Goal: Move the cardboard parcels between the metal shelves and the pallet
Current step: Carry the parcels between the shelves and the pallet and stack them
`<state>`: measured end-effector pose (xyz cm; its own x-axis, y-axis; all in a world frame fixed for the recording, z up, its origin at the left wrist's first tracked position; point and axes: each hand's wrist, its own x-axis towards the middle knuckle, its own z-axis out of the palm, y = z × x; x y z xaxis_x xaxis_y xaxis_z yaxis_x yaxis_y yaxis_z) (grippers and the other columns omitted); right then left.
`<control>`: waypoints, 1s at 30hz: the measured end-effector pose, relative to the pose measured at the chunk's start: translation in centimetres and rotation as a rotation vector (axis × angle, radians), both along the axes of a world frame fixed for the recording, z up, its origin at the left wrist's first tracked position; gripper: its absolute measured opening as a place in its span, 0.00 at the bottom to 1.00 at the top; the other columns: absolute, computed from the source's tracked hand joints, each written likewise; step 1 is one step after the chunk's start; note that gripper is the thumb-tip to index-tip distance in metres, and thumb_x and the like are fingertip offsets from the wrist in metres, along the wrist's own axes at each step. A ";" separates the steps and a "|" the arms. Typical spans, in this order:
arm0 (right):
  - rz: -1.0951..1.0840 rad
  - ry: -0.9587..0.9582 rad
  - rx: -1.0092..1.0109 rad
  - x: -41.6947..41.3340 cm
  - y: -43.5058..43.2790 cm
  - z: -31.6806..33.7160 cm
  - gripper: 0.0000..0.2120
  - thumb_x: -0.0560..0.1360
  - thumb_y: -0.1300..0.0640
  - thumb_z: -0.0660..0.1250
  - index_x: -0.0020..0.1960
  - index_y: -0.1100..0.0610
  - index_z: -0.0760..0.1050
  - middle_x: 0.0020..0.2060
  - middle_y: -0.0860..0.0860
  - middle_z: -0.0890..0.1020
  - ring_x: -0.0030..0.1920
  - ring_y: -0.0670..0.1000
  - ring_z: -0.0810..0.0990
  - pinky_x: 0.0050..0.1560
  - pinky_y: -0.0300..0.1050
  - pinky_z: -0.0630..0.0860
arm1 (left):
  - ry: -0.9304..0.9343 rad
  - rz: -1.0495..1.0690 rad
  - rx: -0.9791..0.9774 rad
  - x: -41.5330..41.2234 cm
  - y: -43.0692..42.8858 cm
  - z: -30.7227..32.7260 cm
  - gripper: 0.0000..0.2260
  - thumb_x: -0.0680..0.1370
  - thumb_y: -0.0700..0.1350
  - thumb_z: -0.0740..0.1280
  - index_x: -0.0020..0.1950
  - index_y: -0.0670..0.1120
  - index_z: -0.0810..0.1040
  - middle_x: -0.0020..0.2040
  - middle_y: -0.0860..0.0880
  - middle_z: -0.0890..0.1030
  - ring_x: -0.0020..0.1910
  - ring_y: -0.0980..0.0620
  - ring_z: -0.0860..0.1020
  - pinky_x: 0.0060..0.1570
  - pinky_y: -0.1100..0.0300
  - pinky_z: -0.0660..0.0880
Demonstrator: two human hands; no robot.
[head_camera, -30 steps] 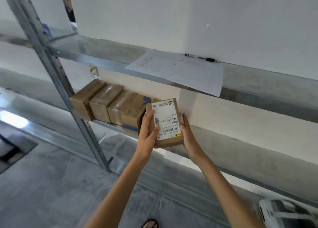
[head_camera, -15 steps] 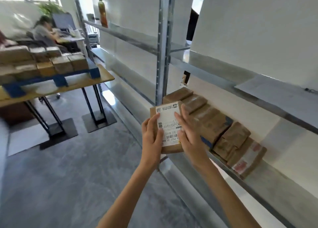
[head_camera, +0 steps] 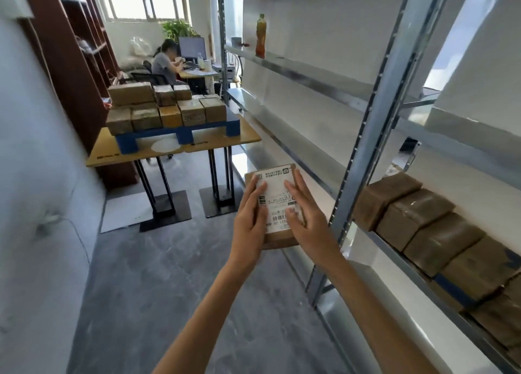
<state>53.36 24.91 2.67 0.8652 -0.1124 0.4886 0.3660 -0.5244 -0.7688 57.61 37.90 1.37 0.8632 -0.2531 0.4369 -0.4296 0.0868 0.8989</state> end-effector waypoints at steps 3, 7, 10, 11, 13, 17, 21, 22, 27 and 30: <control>0.012 -0.003 -0.009 2.5 2.0 -0.4 0.26 0.78 0.57 0.59 0.75 0.57 0.58 0.77 0.44 0.51 0.74 0.42 0.55 0.61 0.33 0.71 | -0.040 0.065 0.032 1.9 2.2 0.1 0.18 0.81 0.35 0.58 0.71 0.42 0.68 0.76 0.54 0.60 0.67 0.65 0.68 0.53 0.69 0.75; 0.047 -0.012 -0.002 5.1 3.9 -1.0 0.27 0.78 0.56 0.61 0.75 0.57 0.58 0.76 0.43 0.50 0.74 0.41 0.55 0.61 0.36 0.74 | -0.005 0.120 0.064 4.0 4.2 -0.3 0.18 0.81 0.37 0.59 0.71 0.46 0.69 0.76 0.56 0.60 0.71 0.60 0.65 0.61 0.59 0.75; 0.080 -0.001 0.030 7.1 4.2 -1.0 0.28 0.78 0.60 0.63 0.75 0.58 0.58 0.76 0.41 0.49 0.74 0.44 0.56 0.57 0.32 0.74 | 0.000 0.147 0.075 5.7 4.7 -0.2 0.18 0.81 0.38 0.60 0.71 0.47 0.69 0.76 0.56 0.60 0.70 0.58 0.67 0.60 0.54 0.77; 0.088 0.005 0.036 7.8 4.2 -1.1 0.28 0.78 0.62 0.63 0.75 0.58 0.58 0.76 0.41 0.49 0.74 0.45 0.56 0.56 0.30 0.73 | 0.001 0.160 0.082 6.3 4.7 -0.2 0.18 0.81 0.38 0.60 0.71 0.48 0.70 0.76 0.57 0.60 0.70 0.58 0.67 0.59 0.54 0.77; 0.099 0.006 0.034 9.2 4.1 -1.2 0.28 0.78 0.62 0.64 0.75 0.57 0.58 0.76 0.41 0.49 0.74 0.44 0.55 0.57 0.29 0.72 | 0.009 0.181 0.093 7.5 4.6 -0.3 0.18 0.81 0.38 0.61 0.70 0.49 0.70 0.76 0.57 0.60 0.71 0.57 0.67 0.58 0.54 0.78; 0.113 -0.025 0.028 12.9 3.3 -2.0 0.28 0.77 0.59 0.64 0.74 0.55 0.59 0.76 0.42 0.51 0.72 0.40 0.56 0.56 0.26 0.70 | 0.006 0.210 0.132 10.5 4.0 -0.5 0.18 0.81 0.38 0.62 0.69 0.52 0.70 0.76 0.58 0.58 0.71 0.57 0.66 0.57 0.58 0.78; 0.135 -0.018 0.057 17.8 1.6 -2.0 0.29 0.77 0.55 0.65 0.75 0.53 0.59 0.75 0.41 0.54 0.72 0.44 0.61 0.58 0.33 0.74 | 0.011 0.246 0.138 14.5 2.4 -0.1 0.17 0.81 0.40 0.62 0.68 0.54 0.69 0.76 0.60 0.57 0.69 0.59 0.66 0.54 0.66 0.77; 0.135 -0.025 0.058 19.2 1.1 -1.5 0.29 0.77 0.53 0.65 0.75 0.53 0.59 0.75 0.41 0.55 0.72 0.46 0.62 0.59 0.36 0.74 | -0.003 0.257 0.141 15.8 1.9 0.3 0.17 0.81 0.41 0.62 0.68 0.55 0.69 0.76 0.61 0.57 0.71 0.58 0.65 0.55 0.66 0.76; 0.145 -0.056 0.032 25.7 -1.1 0.5 0.28 0.76 0.53 0.65 0.73 0.55 0.60 0.75 0.51 0.60 0.71 0.53 0.65 0.55 0.24 0.68 | -0.042 0.307 0.180 22.3 -0.2 1.7 0.17 0.81 0.41 0.62 0.68 0.54 0.69 0.76 0.61 0.57 0.74 0.57 0.60 0.64 0.55 0.74; 0.159 -0.070 0.042 28.6 -2.2 0.6 0.29 0.75 0.48 0.63 0.73 0.52 0.60 0.75 0.51 0.60 0.71 0.52 0.65 0.56 0.23 0.68 | -0.052 0.318 0.183 25.4 -1.1 1.9 0.18 0.80 0.40 0.63 0.69 0.52 0.70 0.76 0.60 0.57 0.75 0.57 0.59 0.64 0.52 0.74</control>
<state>82.01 22.74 3.31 0.8377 0.0018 0.5461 0.4953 -0.4235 -0.7585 83.04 36.78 3.25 0.8893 -0.0543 0.4541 -0.4543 -0.2186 0.8636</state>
